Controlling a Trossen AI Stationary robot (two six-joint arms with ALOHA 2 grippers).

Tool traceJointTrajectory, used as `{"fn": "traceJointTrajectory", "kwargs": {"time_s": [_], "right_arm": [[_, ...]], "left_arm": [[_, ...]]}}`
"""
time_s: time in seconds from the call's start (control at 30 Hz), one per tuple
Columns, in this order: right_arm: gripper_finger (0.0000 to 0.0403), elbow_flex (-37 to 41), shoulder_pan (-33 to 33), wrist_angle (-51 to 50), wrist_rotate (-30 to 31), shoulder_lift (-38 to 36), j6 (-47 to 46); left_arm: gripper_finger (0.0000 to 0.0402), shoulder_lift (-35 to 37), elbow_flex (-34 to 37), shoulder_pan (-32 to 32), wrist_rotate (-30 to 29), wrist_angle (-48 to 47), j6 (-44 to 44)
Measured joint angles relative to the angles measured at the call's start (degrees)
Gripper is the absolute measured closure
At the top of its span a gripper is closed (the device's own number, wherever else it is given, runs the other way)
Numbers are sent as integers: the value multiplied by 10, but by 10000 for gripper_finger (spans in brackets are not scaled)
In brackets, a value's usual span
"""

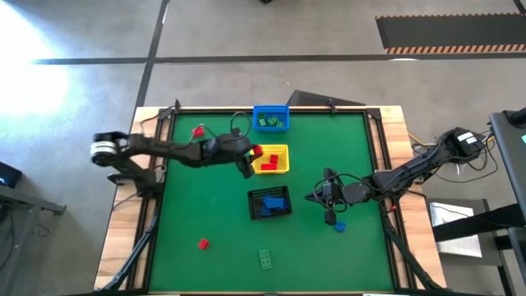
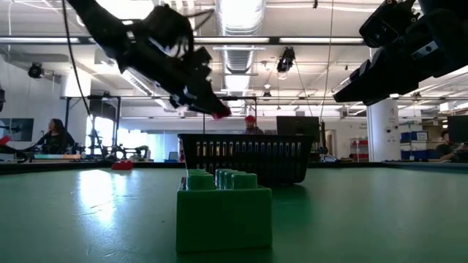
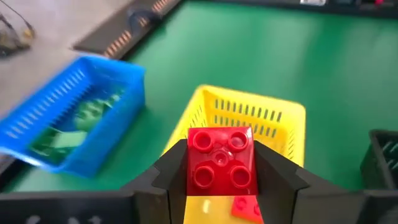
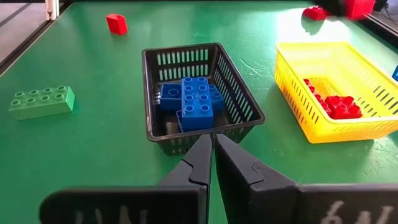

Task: Sort & place blocks by color
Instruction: Put the red game piece into the yellow bin

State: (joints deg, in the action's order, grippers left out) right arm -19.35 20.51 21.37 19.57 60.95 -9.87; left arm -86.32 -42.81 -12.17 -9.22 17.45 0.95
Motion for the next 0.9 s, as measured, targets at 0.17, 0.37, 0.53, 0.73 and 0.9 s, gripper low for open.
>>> {"fn": "traceJointTrajectory", "kwargs": {"time_s": [0.17, 0.37, 0.53, 0.73, 0.9], "right_arm": [[390, 0, 0, 0, 0, 0, 0], [390, 0, 0, 0, 0, 0, -2], [390, 0, 0, 0, 0, 0, -1], [390, 1, 0, -1, 0, 0, -1], [390, 1, 0, -1, 0, 0, 0]], "left_arm": [[281, -77, -35, -13, 45, -1, 1], [281, -130, -62, -18, 48, -5, 1], [246, -134, -62, -21, 46, -17, 2], [216, -99, -62, -26, 42, -44, -12], [213, -26, -62, -26, 40, -132, -60]]}}
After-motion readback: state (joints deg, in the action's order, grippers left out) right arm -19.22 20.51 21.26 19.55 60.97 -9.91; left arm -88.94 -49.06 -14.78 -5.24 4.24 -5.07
